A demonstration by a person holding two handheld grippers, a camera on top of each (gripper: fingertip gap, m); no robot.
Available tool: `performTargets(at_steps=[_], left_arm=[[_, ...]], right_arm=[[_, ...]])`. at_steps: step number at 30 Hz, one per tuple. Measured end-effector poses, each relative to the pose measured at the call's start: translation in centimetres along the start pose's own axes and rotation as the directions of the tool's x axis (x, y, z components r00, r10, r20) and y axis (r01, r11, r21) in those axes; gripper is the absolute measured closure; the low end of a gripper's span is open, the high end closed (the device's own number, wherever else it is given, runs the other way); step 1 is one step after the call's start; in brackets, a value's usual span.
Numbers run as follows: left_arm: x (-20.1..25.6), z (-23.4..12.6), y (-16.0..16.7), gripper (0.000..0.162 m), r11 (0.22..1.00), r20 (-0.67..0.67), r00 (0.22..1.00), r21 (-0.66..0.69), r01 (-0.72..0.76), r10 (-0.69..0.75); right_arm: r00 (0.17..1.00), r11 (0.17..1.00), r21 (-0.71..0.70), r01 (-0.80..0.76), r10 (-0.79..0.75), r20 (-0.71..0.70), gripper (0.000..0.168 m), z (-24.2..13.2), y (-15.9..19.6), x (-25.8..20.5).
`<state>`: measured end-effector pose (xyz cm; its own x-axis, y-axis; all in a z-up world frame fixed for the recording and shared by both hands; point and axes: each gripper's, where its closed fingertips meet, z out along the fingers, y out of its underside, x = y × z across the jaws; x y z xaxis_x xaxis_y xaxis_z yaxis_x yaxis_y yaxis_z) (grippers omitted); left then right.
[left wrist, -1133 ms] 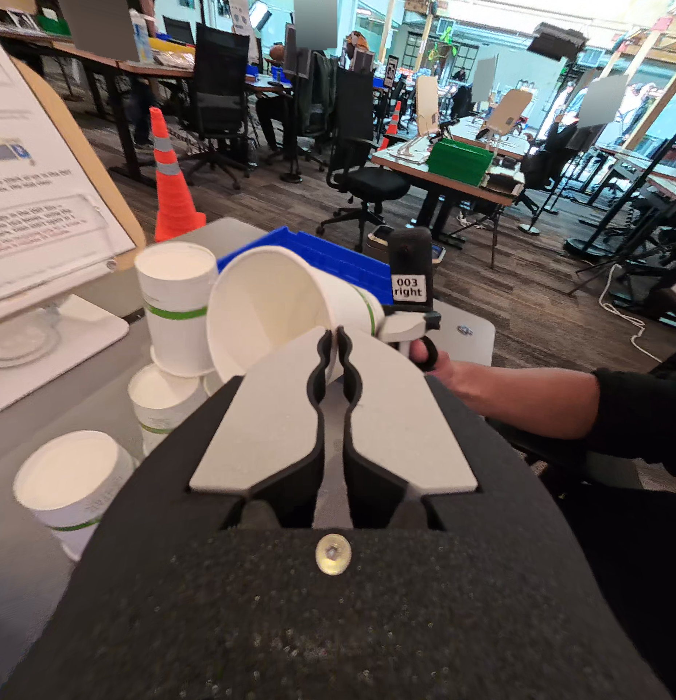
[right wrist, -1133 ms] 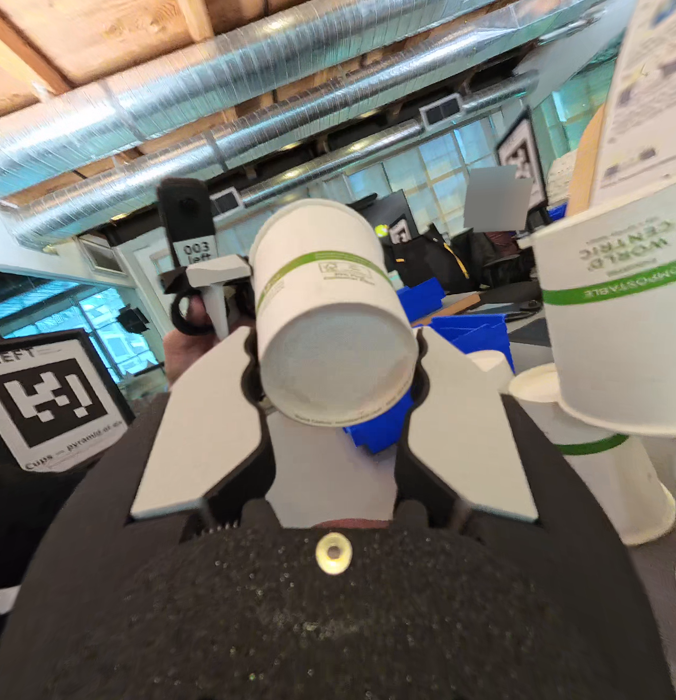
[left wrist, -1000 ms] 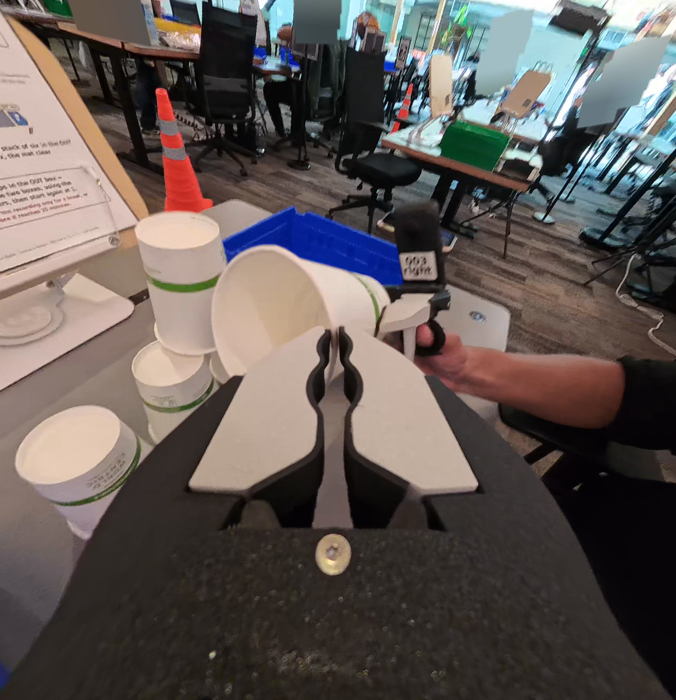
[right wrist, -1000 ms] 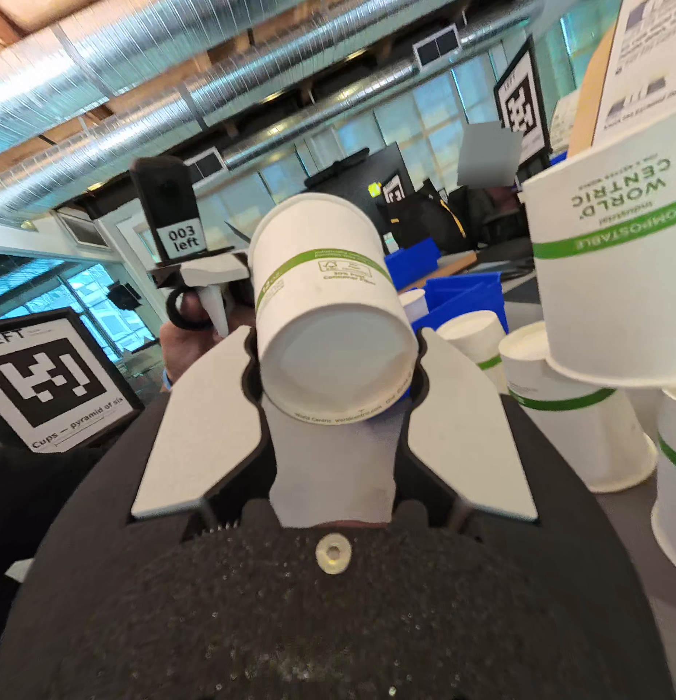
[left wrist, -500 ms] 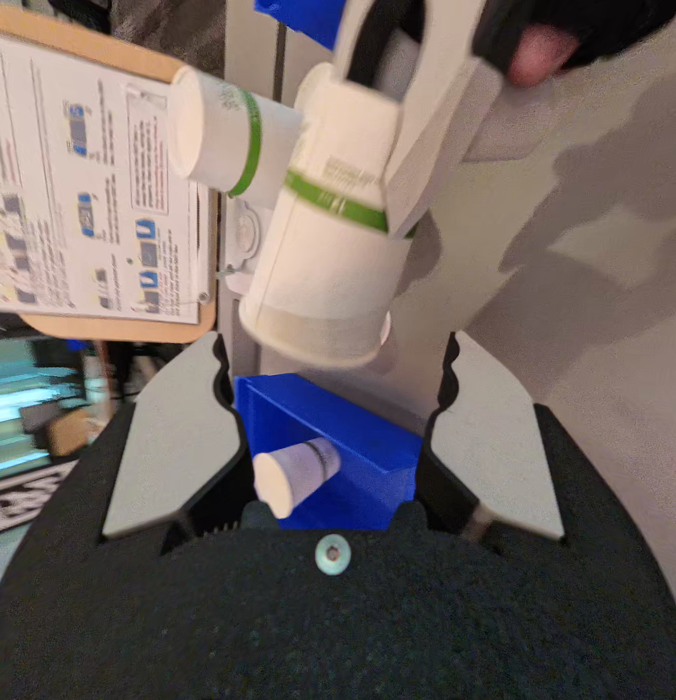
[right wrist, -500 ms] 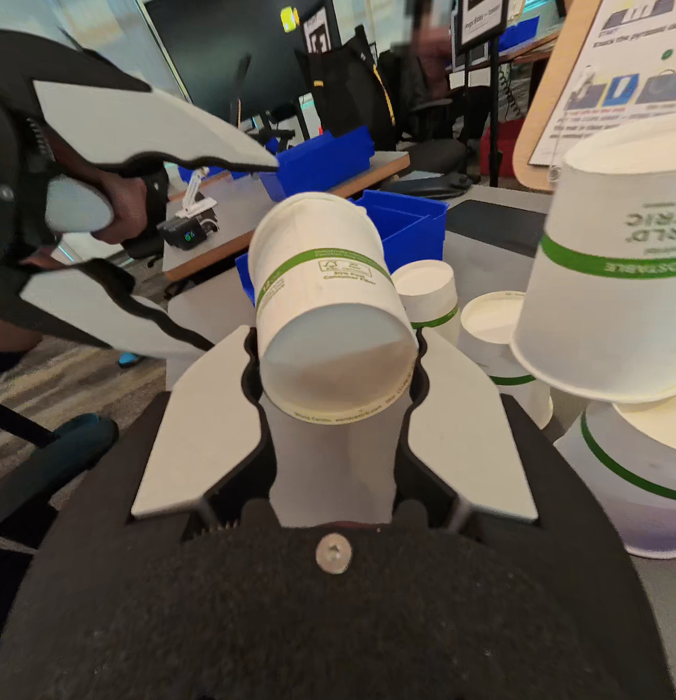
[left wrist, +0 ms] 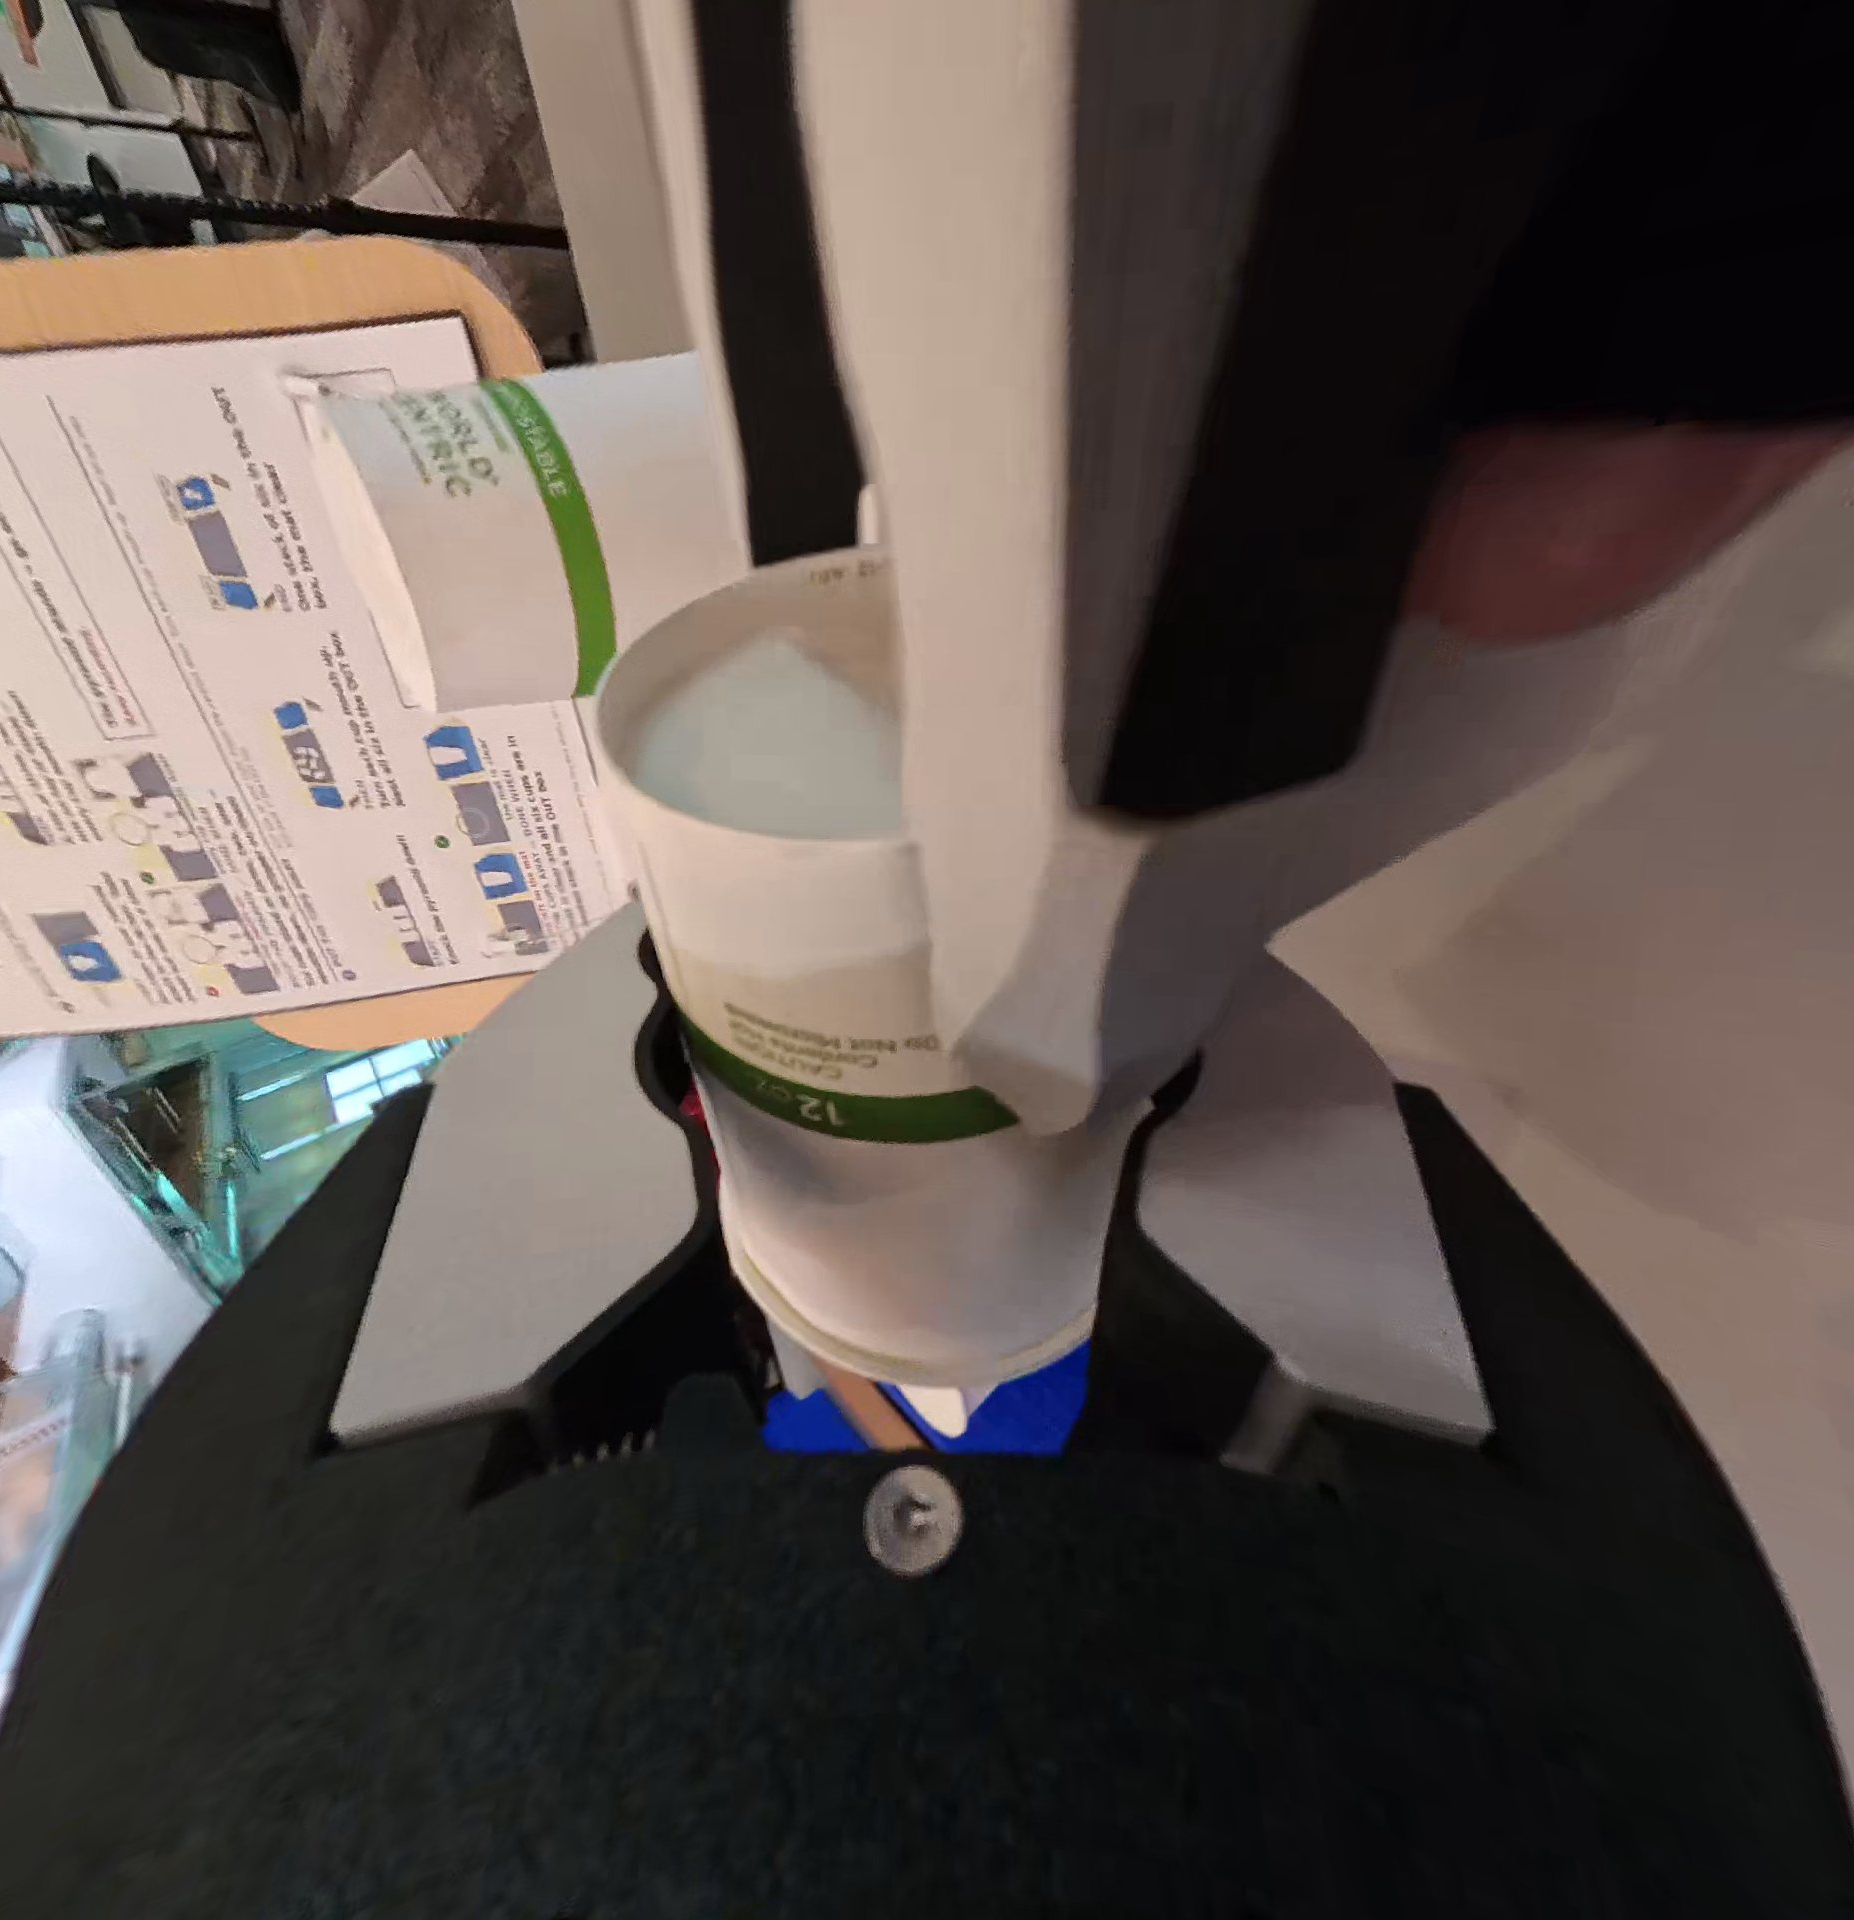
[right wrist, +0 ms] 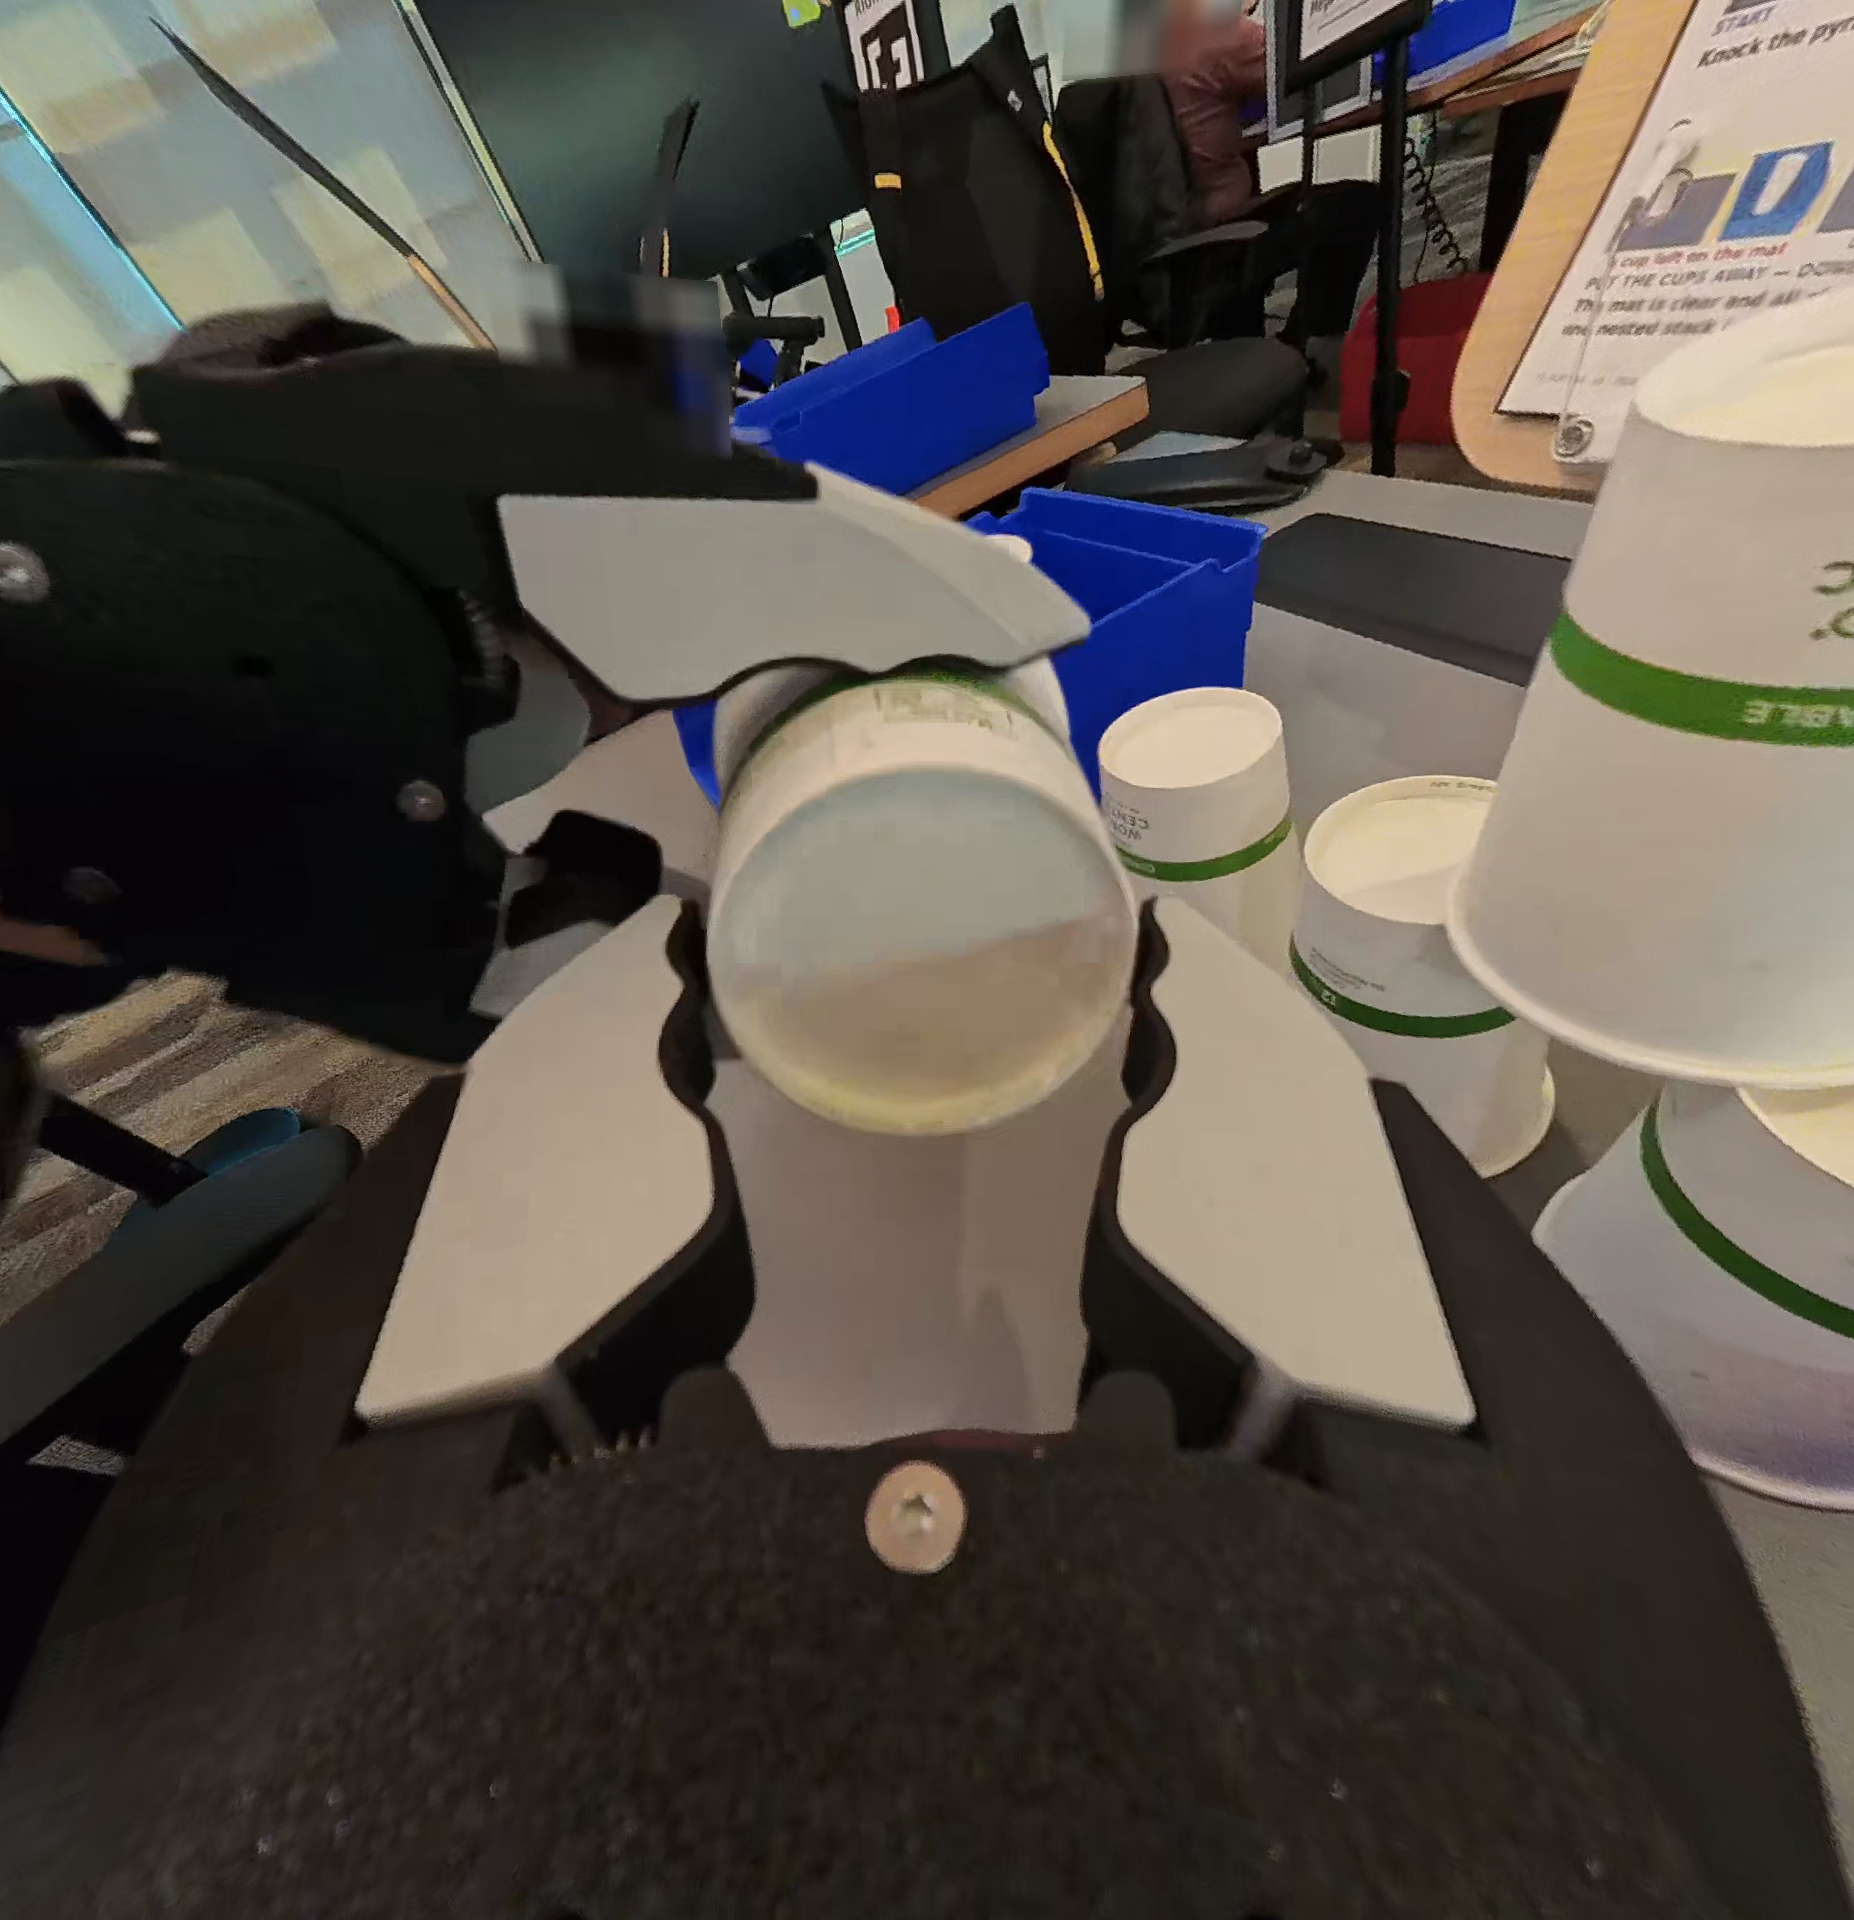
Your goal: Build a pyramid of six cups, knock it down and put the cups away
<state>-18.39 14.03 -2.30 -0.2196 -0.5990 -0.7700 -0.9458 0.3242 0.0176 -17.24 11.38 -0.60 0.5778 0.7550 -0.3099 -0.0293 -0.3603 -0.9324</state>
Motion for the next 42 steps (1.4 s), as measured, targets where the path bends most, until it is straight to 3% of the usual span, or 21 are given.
performTargets(at_steps=[3,5,7,9,13,15,19,25,32,38,42], left_arm=[[-1.4,1.0,0.9,0.075,0.981,0.013,0.983,0.080,0.179,-0.181],[-3.3,1.8,1.6,0.075,0.885,-0.032,0.905,0.194,0.422,-0.425],[-5.7,2.8,2.7,0.075,0.693,-0.099,0.744,0.302,0.655,-0.660],[-7.8,4.0,4.3,0.075,0.484,-0.136,0.563,0.376,0.790,-0.815],[-9.4,7.2,6.4,0.075,0.125,-0.223,0.243,0.438,0.890,-0.944],[-9.5,8.4,6.4,0.075,0.030,-0.258,0.161,0.447,0.894,-0.953],[-9.4,10.0,5.4,0.074,0.032,-0.237,0.152,0.444,0.896,-0.960],[-8.3,11.8,4.7,0.074,0.129,-0.169,0.215,0.413,0.902,-0.962],[-8.0,11.5,4.5,0.071,0.129,-0.187,0.228,0.429,0.894,-0.956],[-6.1,6.7,5.3,0.057,0.212,-0.308,0.338,0.377,0.902,-0.889],[-2.0,1.6,9.5,0.064,0.285,-0.461,0.390,0.282,0.916,-0.797]], right_arm=[[0.995,0.998,0.051,0.036,-0.031,-0.093,0.079,-2.1,-0.2,1.6],[0.989,0.993,0.108,0.044,-0.028,-0.145,0.079,-3.8,0.4,2.4],[0.990,0.990,0.139,0.025,-0.005,-0.143,0.080,-4.7,2.1,2.4],[0.988,0.991,0.129,0.022,-0.002,-0.156,0.081,-4.9,4.4,2.3],[0.995,0.998,0.065,-0.027,0.034,-0.097,0.084,-3.9,7.9,1.0],[0.996,0.998,0.056,-0.037,0.041,-0.082,0.084,-3.5,8.3,0.7],[0.997,0.997,0.060,-0.040,0.044,-0.071,0.085,-3.4,8.3,0.4],[0.996,0.997,0.059,-0.048,0.052,-0.066,0.086,-3.5,8.5,0.6],[0.997,0.998,0.037,-0.055,0.057,-0.046,0.086,-3.3,8.9,0.4],[0.998,0.998,0.046,-0.048,0.049,-0.033,0.086,-3.8,8.5,0.0],[0.999,0.999,0.045,-0.022,0.024,-0.031,0.087,-4.0,8.3,-0.2]])
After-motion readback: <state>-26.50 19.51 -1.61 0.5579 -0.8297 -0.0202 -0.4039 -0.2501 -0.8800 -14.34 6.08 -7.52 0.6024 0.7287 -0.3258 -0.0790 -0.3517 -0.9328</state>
